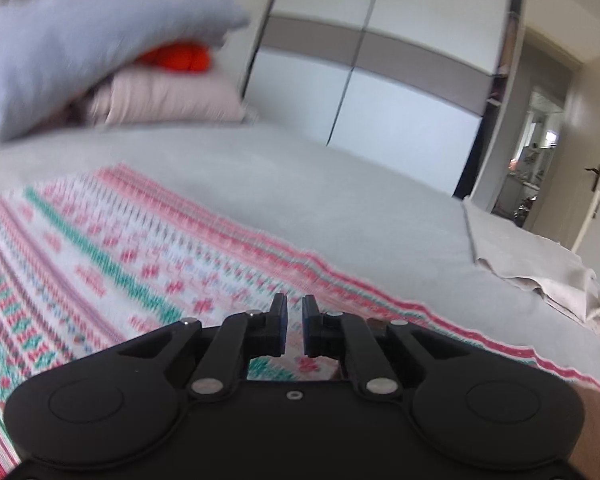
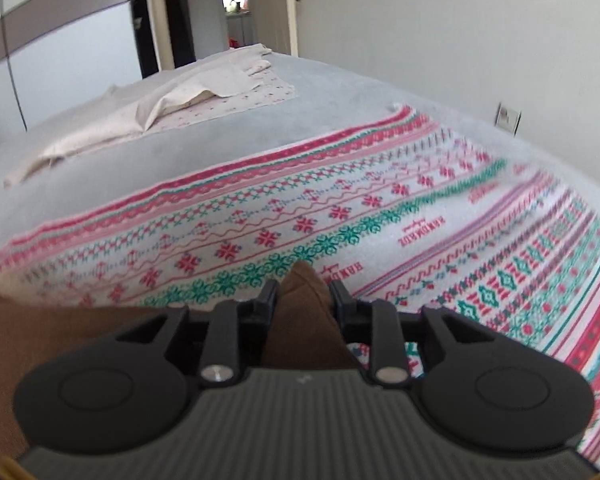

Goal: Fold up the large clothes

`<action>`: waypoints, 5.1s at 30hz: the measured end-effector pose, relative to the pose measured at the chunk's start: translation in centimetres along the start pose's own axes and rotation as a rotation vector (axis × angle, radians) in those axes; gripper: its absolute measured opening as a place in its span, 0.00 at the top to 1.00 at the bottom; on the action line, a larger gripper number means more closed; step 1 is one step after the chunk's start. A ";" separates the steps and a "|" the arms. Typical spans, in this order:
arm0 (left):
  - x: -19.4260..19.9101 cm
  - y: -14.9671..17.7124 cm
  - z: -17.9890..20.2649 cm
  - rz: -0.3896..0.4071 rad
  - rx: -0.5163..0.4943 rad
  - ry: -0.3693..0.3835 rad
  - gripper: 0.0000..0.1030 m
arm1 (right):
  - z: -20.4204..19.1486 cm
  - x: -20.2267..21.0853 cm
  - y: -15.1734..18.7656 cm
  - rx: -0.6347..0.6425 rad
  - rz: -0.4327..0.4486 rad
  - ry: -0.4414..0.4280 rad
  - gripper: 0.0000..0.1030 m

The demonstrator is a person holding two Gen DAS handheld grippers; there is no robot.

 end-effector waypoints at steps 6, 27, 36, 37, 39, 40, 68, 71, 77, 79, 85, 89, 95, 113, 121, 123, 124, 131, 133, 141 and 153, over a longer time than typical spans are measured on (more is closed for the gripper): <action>2.8 -0.1 1.2 -0.117 -0.070 0.084 0.86 | 0.3 3.1 -1.7 -0.046 0.019 -0.091 0.33; 25.9 7.2 1.8 -0.257 -0.310 0.430 0.31 | -1.5 26.1 9.0 0.139 -0.009 -0.306 0.59; 27.5 6.7 -2.8 -0.252 -0.439 0.189 0.42 | 5.6 28.2 10.7 0.051 -0.026 -0.209 0.81; 28.4 6.0 -3.3 -0.251 -0.412 0.177 0.42 | 5.8 29.0 10.6 0.033 -0.016 -0.221 0.76; 30.2 4.7 -4.5 -0.247 -0.304 0.215 0.39 | 6.1 30.7 10.4 0.011 0.010 -0.250 0.49; 31.0 4.3 -5.2 -0.250 -0.239 0.242 0.27 | 6.3 31.4 10.3 0.007 0.020 -0.255 0.39; 26.1 10.7 -6.5 -0.344 0.611 0.296 0.40 | 11.3 24.9 14.1 -0.968 -0.137 -0.397 0.72; 25.9 11.1 -6.3 -0.306 0.543 0.244 0.60 | 11.5 26.6 12.9 -0.972 -0.092 -0.421 0.76; 25.2 11.4 -5.9 -0.292 0.488 0.211 0.59 | 13.0 24.7 16.3 -1.071 -0.206 -0.299 0.65; 24.3 11.4 -6.1 -0.298 0.513 0.228 0.55 | 13.3 25.4 16.0 -1.099 -0.199 -0.283 0.54; 22.4 11.1 -4.8 -0.254 0.470 0.230 0.46 | 13.2 30.3 12.2 -0.818 0.038 -0.130 0.29; 22.1 11.4 -4.4 -0.223 0.438 0.217 0.49 | 8.7 31.4 10.2 -0.535 0.132 -0.137 0.29; 22.4 11.4 -4.8 -0.209 0.423 0.213 0.60 | -0.6 31.5 9.6 -0.230 0.158 -0.223 0.30; 22.7 11.0 -4.9 -0.191 0.373 0.220 0.63 | -10.5 31.1 11.5 0.006 0.113 -0.366 0.30; 23.4 10.5 -4.3 -0.143 0.319 0.217 0.70 | -14.6 32.3 13.4 0.111 0.059 -0.566 0.64; 23.6 10.3 -4.2 -0.132 0.310 0.215 0.70 | -15.2 31.1 15.0 0.162 -0.020 -0.550 0.65; 23.8 10.2 -4.0 -0.124 0.303 0.214 0.72 | -15.3 30.3 15.9 0.181 -0.065 -0.538 0.65; 26.7 7.1 -1.3 -0.011 0.248 0.295 0.78 | -14.0 28.5 16.6 0.062 -0.156 -0.600 0.67; 27.8 6.2 -0.2 0.022 0.228 0.338 0.79 | -13.7 28.4 16.5 0.035 -0.167 -0.610 0.67; 31.7 3.6 8.1 0.113 0.161 0.524 0.80 | -12.6 28.5 15.9 -0.032 -0.188 -0.677 0.65; 36.7 9.1 22.5 0.124 -0.336 0.836 0.80 | 1.2 26.7 9.3 -0.549 -0.180 -0.695 0.42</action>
Point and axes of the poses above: each gripper's, at about its wrist camera, not at the fingertips, and x roughly against the way its jaws point, z to its right, y to its underside, the point moved 8 cm from there along -x, roughly the way its jaws point, and after that the axes turned 6 degrees about z, right-handed, at the moved point
